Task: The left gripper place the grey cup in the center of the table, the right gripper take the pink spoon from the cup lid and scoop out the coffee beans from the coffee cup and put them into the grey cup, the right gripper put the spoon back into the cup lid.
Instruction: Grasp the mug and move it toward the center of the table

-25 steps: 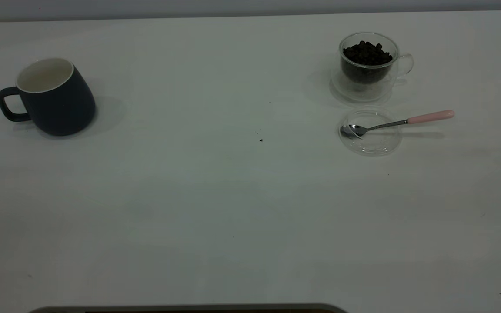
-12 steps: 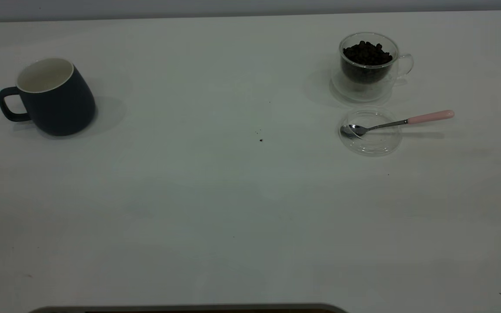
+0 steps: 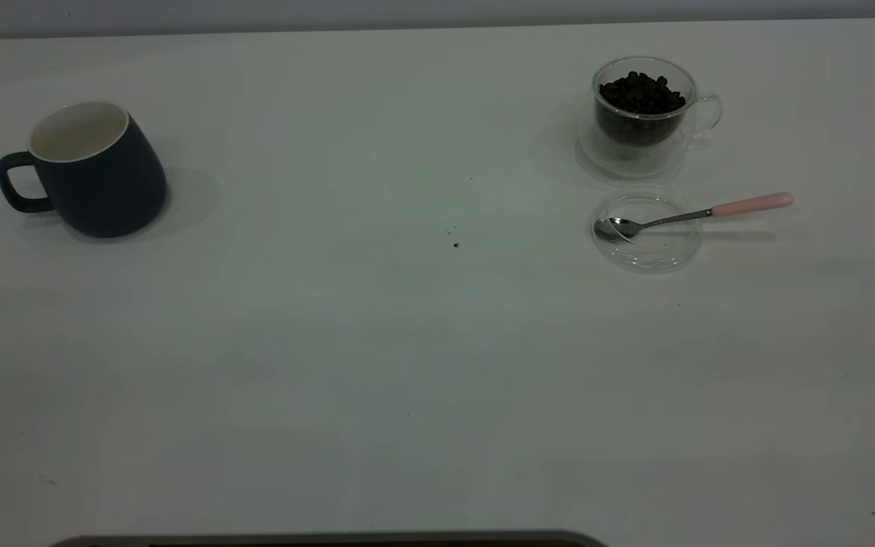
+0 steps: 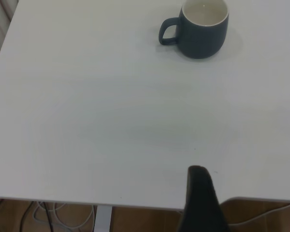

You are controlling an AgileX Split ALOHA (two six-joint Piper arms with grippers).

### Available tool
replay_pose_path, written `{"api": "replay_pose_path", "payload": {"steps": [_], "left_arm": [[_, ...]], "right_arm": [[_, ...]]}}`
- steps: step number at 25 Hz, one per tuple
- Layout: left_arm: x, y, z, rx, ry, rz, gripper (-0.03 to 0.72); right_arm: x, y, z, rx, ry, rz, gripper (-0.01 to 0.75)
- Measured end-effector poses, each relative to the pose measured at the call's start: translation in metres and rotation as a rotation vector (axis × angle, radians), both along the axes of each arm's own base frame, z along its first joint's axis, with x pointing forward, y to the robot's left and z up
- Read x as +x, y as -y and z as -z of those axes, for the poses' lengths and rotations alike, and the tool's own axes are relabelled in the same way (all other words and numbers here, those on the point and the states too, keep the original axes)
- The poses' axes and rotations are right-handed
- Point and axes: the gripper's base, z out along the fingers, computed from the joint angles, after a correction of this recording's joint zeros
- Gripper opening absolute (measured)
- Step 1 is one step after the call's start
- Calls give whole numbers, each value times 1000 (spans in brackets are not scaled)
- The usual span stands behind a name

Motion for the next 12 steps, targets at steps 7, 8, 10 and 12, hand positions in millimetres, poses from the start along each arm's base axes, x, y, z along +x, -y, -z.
{"api": "replay_pose_path", "payload": {"steps": [7,8,10,12], "left_arm": [[13,1,-22,-9,-39,7,565],[20,1,-29,-8,-61,8,565],[36,1,-46,5,-103,20,565],[54,1,-59,23,-149,38,565]], "right_arm": [[0,0,0,0,0,0,586],[0,0,0,0,0,0,586],[0,0,0,0,0,0,586],[0,0,0,0,0,0,586]]}}
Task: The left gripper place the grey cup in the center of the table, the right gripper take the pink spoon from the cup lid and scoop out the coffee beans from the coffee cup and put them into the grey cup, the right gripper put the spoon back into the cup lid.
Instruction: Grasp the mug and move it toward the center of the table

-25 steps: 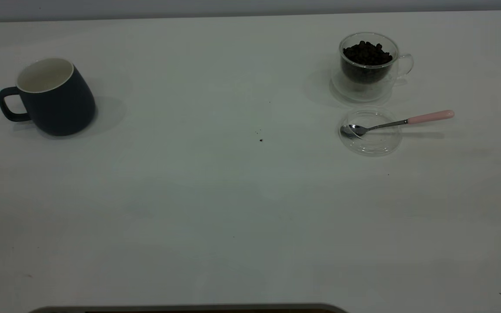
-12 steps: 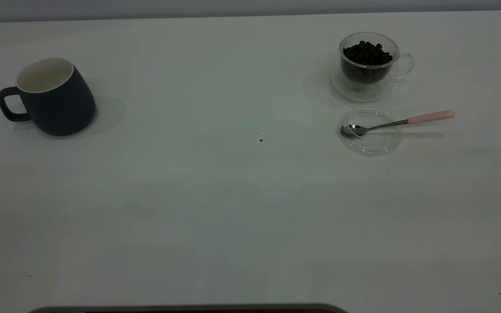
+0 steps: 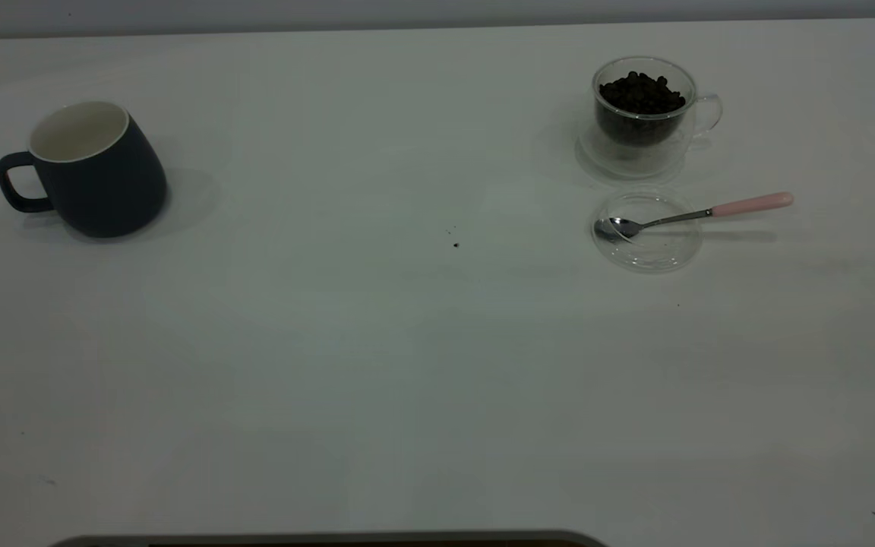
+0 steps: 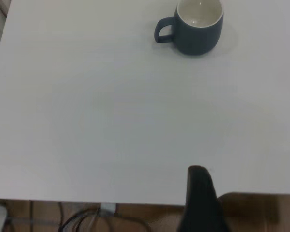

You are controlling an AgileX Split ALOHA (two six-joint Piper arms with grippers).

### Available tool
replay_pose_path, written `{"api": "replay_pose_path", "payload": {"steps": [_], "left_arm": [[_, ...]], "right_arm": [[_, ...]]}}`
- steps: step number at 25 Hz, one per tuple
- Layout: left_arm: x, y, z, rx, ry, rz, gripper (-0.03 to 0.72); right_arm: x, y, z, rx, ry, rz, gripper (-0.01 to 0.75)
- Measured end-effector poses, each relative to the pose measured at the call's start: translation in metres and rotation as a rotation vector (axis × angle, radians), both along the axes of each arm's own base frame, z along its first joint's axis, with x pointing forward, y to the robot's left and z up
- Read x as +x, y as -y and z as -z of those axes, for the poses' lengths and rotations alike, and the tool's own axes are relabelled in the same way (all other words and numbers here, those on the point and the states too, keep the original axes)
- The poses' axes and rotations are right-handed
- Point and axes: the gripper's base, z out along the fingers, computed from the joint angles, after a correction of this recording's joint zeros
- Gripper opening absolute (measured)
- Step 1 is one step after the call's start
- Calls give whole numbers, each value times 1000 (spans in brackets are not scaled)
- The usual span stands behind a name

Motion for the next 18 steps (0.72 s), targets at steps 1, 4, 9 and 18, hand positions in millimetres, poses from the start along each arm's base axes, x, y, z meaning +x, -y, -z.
{"api": "replay_pose_path", "payload": {"steps": [1,4,9,18], "left_arm": [[11,0,-5,15,-26,16,565],[44,-2,-13,62,-89,43,565],[104,-7,-10,135,-200,52,565],[221,-20,27,376,-304,149,565]], "right_arm": [[0,0,0,0,0,0,586],[0,0,0,0,0,0,586],[0,0,0,0,0,0,586],[0,0,0,0,0,0,586]]}}
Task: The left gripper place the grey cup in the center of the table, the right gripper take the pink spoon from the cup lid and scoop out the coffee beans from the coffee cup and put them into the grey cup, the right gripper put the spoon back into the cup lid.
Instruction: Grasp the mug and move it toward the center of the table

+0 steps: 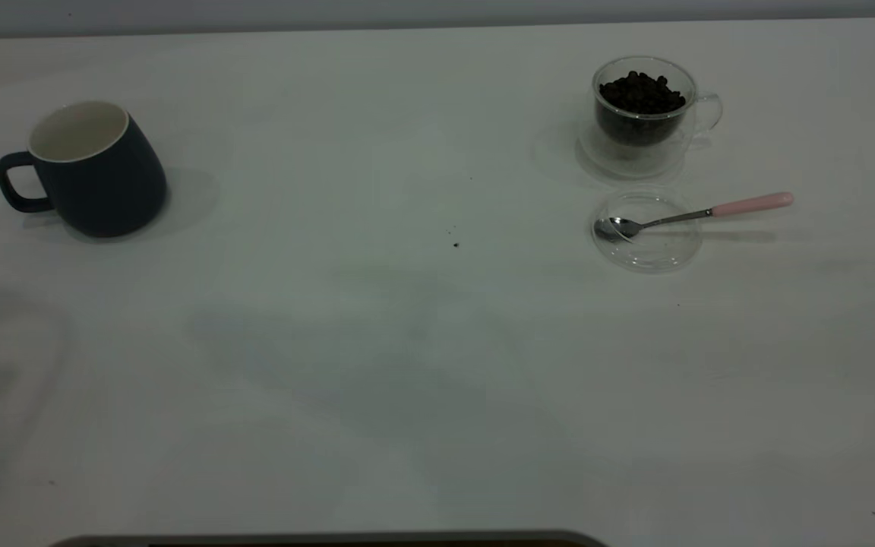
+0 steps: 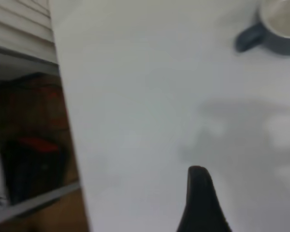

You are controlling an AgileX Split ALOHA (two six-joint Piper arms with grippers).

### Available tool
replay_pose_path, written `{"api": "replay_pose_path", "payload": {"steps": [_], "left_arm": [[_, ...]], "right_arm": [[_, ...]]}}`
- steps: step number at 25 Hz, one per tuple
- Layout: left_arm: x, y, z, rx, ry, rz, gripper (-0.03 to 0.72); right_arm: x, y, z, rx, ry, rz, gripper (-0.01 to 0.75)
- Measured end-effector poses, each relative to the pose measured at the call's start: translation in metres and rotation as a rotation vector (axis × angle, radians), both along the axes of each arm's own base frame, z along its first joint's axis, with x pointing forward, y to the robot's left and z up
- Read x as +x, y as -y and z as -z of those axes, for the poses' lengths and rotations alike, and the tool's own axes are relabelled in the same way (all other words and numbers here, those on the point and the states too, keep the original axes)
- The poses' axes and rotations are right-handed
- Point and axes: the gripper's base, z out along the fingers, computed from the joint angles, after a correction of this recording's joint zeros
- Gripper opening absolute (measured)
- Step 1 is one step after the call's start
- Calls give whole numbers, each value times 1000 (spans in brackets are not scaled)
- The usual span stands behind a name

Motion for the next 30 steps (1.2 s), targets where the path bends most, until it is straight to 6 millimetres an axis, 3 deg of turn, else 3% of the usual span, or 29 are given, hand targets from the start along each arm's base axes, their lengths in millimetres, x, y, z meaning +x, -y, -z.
{"api": "replay_pose_path", "payload": {"steps": [5,12,16,23,30], "left_arm": [[61,-3,29,100,-134,125,565],[117,-3,76,211,-306,398,565],[134,-3,112,248,-419,539,565],[144,-8,170,338,-590,725,565],[153,-4,209,335,-562,792,565]], "right_arm": [[0,0,0,0,0,0,586],[0,0,0,0,0,0,586],[0,0,0,0,0,0,586],[0,0,0,0,0,0,586],[0,0,0,0,0,0,586]]}}
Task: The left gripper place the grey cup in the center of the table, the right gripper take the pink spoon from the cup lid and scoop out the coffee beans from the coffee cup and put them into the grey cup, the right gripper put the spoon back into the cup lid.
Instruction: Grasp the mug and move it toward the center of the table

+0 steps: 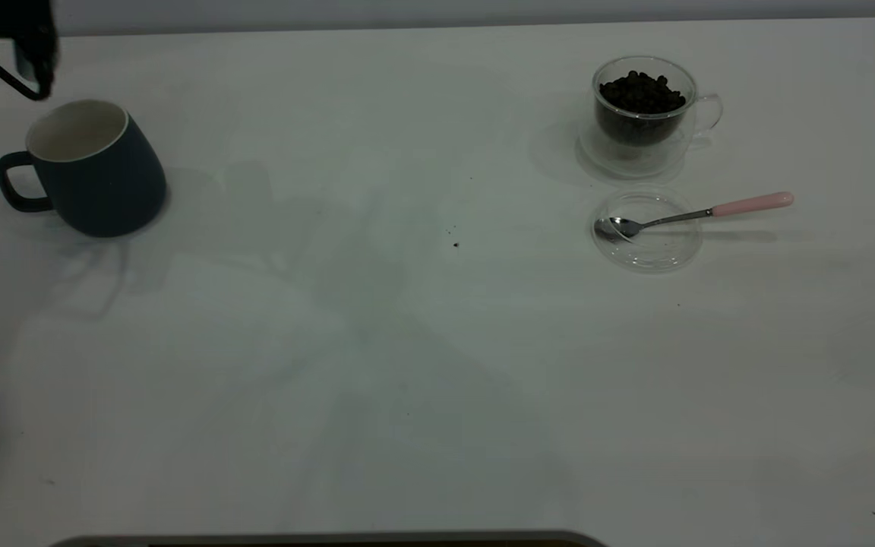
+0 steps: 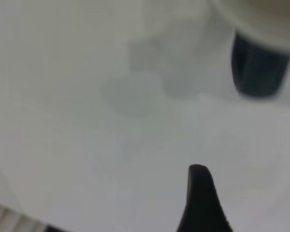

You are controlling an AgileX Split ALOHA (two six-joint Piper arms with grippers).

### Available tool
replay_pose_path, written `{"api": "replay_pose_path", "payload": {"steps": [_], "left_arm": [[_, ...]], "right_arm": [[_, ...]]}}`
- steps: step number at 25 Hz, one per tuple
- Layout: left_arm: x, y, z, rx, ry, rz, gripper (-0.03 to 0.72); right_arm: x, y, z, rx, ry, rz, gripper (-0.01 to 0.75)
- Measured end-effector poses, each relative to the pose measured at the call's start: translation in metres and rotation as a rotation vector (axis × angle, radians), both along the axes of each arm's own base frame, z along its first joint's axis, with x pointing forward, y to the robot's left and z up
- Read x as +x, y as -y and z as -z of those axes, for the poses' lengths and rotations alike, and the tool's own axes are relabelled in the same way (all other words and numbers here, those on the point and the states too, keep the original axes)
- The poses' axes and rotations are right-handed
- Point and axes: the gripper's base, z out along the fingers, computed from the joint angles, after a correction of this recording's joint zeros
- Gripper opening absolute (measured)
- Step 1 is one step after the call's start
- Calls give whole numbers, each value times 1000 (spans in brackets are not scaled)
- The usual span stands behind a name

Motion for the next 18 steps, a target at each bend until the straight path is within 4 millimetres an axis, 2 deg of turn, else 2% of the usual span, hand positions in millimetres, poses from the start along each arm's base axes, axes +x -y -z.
{"api": "replay_pose_path", "payload": {"steps": [7,13,18], "left_arm": [[11,23,12,-46,87,101,565],[11,43,27,-52,75,168,565],[11,64,32,-61,84,229,565]], "right_arm": [[0,0,0,0,0,0,586],[0,0,0,0,0,0,586],[0,0,0,0,0,0,586]]}}
